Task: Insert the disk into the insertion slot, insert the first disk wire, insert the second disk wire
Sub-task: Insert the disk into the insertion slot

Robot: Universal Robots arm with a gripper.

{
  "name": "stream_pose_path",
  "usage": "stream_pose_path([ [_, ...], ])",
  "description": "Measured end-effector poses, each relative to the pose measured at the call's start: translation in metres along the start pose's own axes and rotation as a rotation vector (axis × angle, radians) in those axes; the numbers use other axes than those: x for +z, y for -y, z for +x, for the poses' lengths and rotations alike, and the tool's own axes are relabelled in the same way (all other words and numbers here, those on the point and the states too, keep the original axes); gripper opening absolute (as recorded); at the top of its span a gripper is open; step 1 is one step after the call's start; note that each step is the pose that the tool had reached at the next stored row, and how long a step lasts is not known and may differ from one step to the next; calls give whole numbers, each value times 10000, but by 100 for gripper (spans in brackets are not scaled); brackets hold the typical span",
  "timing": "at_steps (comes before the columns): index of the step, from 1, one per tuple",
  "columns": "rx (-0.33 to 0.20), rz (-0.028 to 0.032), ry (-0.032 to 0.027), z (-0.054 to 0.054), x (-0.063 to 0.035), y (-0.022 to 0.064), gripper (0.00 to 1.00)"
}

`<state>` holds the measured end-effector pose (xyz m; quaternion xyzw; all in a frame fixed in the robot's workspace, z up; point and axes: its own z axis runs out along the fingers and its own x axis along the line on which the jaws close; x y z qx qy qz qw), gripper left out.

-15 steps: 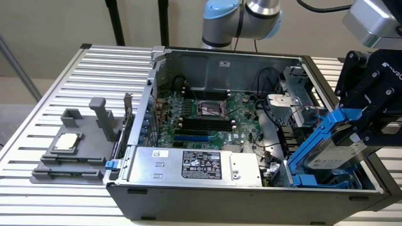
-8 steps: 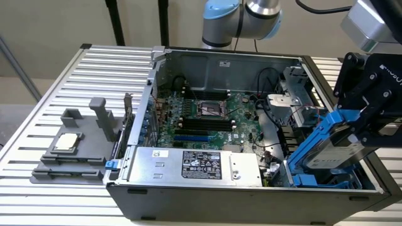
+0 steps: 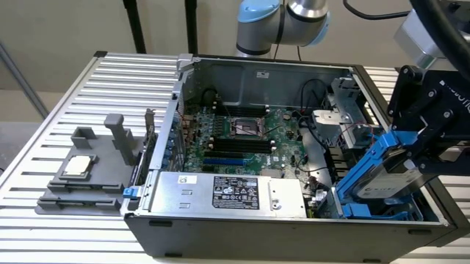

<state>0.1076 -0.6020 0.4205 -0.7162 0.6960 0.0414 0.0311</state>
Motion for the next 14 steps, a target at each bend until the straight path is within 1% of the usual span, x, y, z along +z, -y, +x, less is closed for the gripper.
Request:
stream_pose_path([
  [9, -79, 10, 38, 6, 56, 0, 32],
  [10, -88, 11, 55, 5, 64, 1, 32],
  [12, -102, 10, 49, 7, 69, 1, 33],
  [13, -109, 9, 52, 7, 72, 1, 40],
  [14, -114, 9, 55, 7, 75, 1, 40],
])
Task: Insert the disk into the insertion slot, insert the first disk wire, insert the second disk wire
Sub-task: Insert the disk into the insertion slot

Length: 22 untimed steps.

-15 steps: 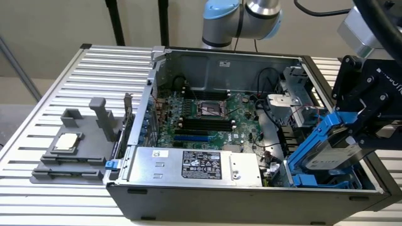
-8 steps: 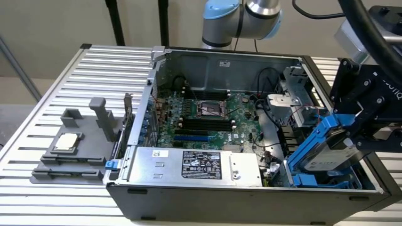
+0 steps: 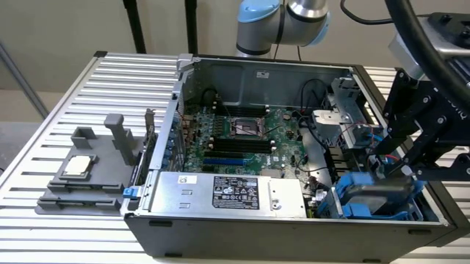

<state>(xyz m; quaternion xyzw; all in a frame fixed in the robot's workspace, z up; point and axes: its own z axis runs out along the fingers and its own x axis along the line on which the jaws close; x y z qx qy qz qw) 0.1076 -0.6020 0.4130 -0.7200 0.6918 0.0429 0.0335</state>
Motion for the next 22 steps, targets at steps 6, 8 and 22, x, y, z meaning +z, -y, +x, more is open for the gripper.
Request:
stream_pose_path([
  [6, -14, -1, 10, -5, 8, 34, 40],
  [8, -21, -2, 6, -17, 7, 70, 40],
  [22, -33, -3, 6, -211, 187, 410, 40],
])
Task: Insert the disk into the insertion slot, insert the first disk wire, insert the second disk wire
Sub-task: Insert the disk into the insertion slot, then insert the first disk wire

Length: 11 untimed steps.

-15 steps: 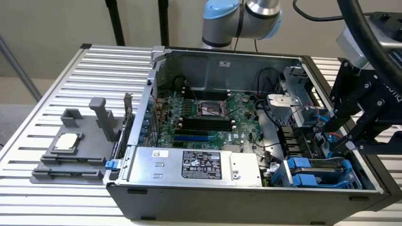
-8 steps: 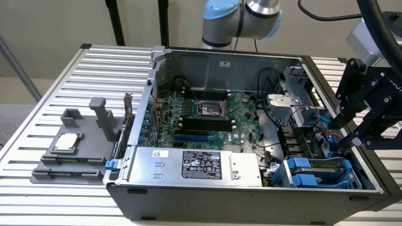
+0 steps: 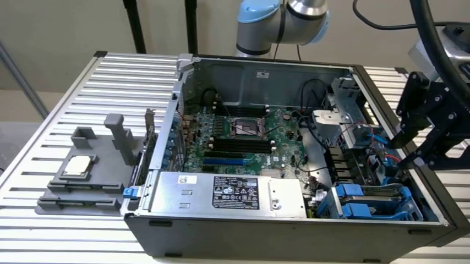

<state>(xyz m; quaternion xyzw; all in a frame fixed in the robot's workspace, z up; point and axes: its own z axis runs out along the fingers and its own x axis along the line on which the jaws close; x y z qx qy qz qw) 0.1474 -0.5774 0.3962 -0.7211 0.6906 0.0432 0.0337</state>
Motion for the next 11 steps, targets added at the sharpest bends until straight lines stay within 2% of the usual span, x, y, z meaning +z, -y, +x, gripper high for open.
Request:
stream_pose_path([
  [5, -1, -1, -16, -46, 96, 134, 40],
  [11, -4, -1, -28, -9, 201, 150, 40],
])
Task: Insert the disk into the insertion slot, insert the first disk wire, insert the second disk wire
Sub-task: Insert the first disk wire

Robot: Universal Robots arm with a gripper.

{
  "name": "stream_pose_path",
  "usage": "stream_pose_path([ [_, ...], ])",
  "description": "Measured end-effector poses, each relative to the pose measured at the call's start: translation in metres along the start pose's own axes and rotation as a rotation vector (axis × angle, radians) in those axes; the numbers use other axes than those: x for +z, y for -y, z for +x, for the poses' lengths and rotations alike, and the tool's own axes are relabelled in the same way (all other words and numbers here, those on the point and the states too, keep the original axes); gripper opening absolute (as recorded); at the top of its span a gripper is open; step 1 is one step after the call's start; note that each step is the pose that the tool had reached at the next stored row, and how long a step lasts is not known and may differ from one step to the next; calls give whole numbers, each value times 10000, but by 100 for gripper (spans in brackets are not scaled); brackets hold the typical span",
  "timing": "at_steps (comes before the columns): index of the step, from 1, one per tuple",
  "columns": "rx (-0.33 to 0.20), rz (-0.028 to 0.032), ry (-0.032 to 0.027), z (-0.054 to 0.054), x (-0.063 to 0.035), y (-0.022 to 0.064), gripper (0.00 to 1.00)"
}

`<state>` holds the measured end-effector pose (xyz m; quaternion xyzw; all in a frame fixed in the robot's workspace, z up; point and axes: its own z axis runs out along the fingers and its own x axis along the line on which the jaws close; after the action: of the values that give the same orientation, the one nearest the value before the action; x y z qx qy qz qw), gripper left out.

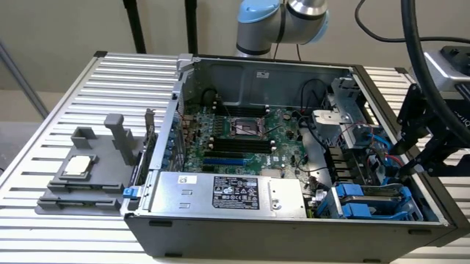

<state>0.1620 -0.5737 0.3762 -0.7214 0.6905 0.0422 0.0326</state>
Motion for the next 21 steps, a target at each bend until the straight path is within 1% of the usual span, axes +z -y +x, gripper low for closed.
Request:
stream_pose_path([
  [6, -3, -1, -14, 26, 105, -3, 40],
  [9, -17, -3, -34, 30, 149, -23, 40],
  [12, -36, -5, -37, 33, 180, -59, 40],
  [13, -43, -6, -40, 33, 186, -72, 42],
  [14, -51, -6, -43, 32, 190, -86, 42],
  [16, -70, -8, -50, 31, 193, -117, 54],
  [18, -95, -11, -54, 33, 195, -142, 54],
  [19, -106, -12, -60, 37, 194, -151, 60],
  [21, -125, -14, -64, 61, 190, -158, 60],
])
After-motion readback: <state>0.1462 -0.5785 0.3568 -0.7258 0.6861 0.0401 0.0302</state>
